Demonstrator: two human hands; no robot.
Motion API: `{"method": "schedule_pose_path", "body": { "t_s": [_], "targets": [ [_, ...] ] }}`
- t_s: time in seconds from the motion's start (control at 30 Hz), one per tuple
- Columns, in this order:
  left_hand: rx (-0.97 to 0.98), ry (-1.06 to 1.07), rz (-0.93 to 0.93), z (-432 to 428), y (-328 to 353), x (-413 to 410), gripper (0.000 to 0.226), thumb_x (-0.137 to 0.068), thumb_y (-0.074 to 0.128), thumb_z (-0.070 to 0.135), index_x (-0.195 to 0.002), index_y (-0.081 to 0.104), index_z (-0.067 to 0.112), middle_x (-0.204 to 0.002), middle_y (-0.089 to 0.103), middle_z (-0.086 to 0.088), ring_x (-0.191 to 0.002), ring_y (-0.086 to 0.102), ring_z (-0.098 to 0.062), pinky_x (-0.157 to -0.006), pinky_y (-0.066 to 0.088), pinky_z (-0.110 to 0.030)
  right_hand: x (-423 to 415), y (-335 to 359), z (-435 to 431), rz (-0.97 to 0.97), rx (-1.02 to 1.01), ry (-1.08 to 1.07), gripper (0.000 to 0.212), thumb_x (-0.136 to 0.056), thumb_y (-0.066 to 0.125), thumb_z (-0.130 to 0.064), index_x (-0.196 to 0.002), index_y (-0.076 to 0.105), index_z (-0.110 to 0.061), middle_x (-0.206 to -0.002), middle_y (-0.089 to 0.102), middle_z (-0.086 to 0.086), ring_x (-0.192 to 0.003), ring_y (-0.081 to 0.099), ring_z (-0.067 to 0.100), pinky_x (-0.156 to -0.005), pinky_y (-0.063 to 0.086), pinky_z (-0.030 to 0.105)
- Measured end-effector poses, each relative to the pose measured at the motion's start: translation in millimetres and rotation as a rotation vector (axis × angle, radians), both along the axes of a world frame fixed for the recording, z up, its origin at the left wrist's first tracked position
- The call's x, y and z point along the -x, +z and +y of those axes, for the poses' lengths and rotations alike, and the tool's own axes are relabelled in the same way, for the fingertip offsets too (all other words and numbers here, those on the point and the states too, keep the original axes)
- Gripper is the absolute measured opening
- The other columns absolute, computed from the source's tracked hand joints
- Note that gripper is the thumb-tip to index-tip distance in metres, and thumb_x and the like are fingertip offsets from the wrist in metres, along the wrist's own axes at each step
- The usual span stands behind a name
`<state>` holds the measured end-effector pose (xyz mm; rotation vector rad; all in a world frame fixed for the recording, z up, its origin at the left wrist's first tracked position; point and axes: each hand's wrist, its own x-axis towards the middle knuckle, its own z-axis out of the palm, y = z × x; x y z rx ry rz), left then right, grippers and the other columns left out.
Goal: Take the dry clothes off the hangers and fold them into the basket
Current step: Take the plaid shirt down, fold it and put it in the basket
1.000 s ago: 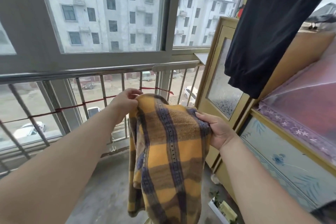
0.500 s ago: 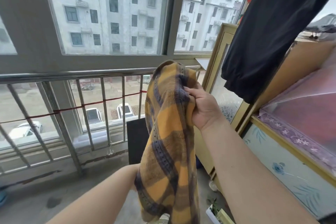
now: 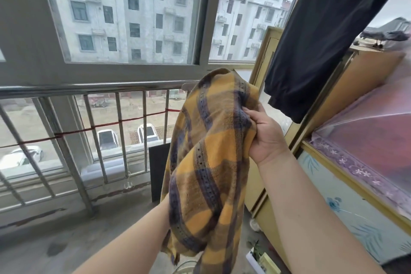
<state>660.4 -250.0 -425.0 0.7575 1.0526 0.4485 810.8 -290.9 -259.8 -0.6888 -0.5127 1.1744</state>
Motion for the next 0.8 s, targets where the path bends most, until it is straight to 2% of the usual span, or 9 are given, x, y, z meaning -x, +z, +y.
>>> {"method": "schedule_pose_path", "body": {
  "t_s": [0.13, 0.27, 0.33, 0.43, 0.53, 0.57, 0.67, 0.73, 0.8],
  "targets": [
    [0.204, 0.29, -0.538, 16, -9, 4, 0.035, -0.097, 0.042, 0.036, -0.079, 0.062, 0.013, -0.074, 0.066, -0.01, -0.074, 0.058, -0.026, -0.064, 0.053, -0.036, -15, -7, -5, -0.029, 0.001, -0.04, 0.045, -0.095, 0.039, 0.001, -0.135, 0.05, -0.016, -0.117, 0.064, 0.019, -0.096, 0.068, 0.032, -0.08, 0.058, 0.048],
    [0.269, 0.59, -0.993, 39, -16, 26, 0.027, -0.087, 0.045, 0.015, -0.087, 0.069, 0.004, -0.081, 0.07, -0.013, -0.077, 0.069, -0.029, -0.067, 0.058, -0.044, -32, -14, -10, -0.009, 0.022, -0.144, 0.041, -0.096, 0.04, -0.002, -0.131, 0.055, -0.017, -0.113, 0.067, 0.016, -0.093, 0.071, 0.031, -0.076, 0.058, 0.048],
    [0.222, 0.674, -1.14, 56, -12, 38, 0.024, -0.066, 0.06, 0.005, -0.089, 0.067, 0.003, -0.089, 0.068, -0.016, -0.085, 0.069, -0.032, -0.073, 0.056, -0.054, -40, -20, -11, 0.012, 0.057, -0.195, 0.039, -0.096, 0.041, -0.003, -0.129, 0.057, -0.019, -0.113, 0.068, 0.016, -0.09, 0.072, 0.03, -0.071, 0.059, 0.047],
    [0.169, 0.816, -1.195, 74, -9, 53, 0.027, -0.068, 0.061, 0.024, -0.092, 0.062, 0.012, -0.092, 0.07, -0.015, -0.092, 0.068, -0.036, -0.088, 0.048, -0.056, -50, -30, -14, 0.011, 0.116, -0.267, 0.038, -0.096, 0.041, -0.004, -0.127, 0.059, -0.018, -0.11, 0.069, 0.015, -0.086, 0.073, 0.029, -0.065, 0.059, 0.042],
    [0.204, 0.844, -1.154, 80, -4, 68, 0.089, -0.054, 0.073, 0.056, -0.125, 0.05, 0.009, -0.121, 0.059, -0.027, -0.114, 0.054, -0.048, -0.102, 0.038, -0.06, -60, -38, -17, 0.015, 0.149, -0.304, 0.032, -0.096, 0.041, -0.004, -0.115, 0.064, -0.018, -0.096, 0.074, 0.013, -0.082, 0.074, 0.028, -0.062, 0.059, 0.04],
    [0.193, 0.852, -1.133, 83, -4, 73, 0.096, -0.05, 0.074, 0.058, -0.129, 0.047, 0.011, -0.124, 0.058, -0.025, -0.116, 0.053, -0.048, -0.102, 0.038, -0.061, -64, -41, -17, 0.023, 0.165, -0.314, 0.03, -0.096, 0.042, -0.004, -0.111, 0.065, -0.017, -0.092, 0.074, 0.013, -0.08, 0.074, 0.028, -0.061, 0.059, 0.04],
    [0.137, 0.901, -0.984, 87, 2, 85, 0.066, -0.068, 0.072, 0.038, -0.127, 0.053, 0.015, -0.12, 0.062, -0.018, -0.115, 0.055, -0.04, -0.097, 0.042, -0.056, -77, -53, -17, 0.024, 0.247, -0.369, 0.031, -0.094, 0.042, -0.004, -0.111, 0.065, -0.017, -0.087, 0.075, 0.013, -0.074, 0.074, 0.028, -0.058, 0.059, 0.041],
    [0.12, 0.935, -0.878, 90, 5, 87, 0.041, -0.086, 0.059, 0.026, -0.126, 0.052, 0.017, -0.117, 0.061, -0.014, -0.11, 0.055, -0.038, -0.099, 0.04, -0.057, -83, -62, -15, 0.009, 0.32, -0.401, 0.036, -0.093, 0.044, -0.005, -0.121, 0.063, -0.017, -0.104, 0.072, 0.016, -0.082, 0.073, 0.031, -0.06, 0.059, 0.044],
    [0.11, 0.957, -0.822, 92, 7, 87, 0.035, -0.085, 0.057, 0.019, -0.12, 0.052, 0.019, -0.119, 0.057, -0.013, -0.109, 0.053, -0.037, -0.106, 0.034, -0.058, -88, -69, -16, -0.01, 0.38, -0.43, 0.04, -0.092, 0.046, -0.006, -0.128, 0.059, -0.016, -0.117, 0.067, 0.016, -0.094, 0.07, 0.034, -0.065, 0.058, 0.044]
  ]
}}
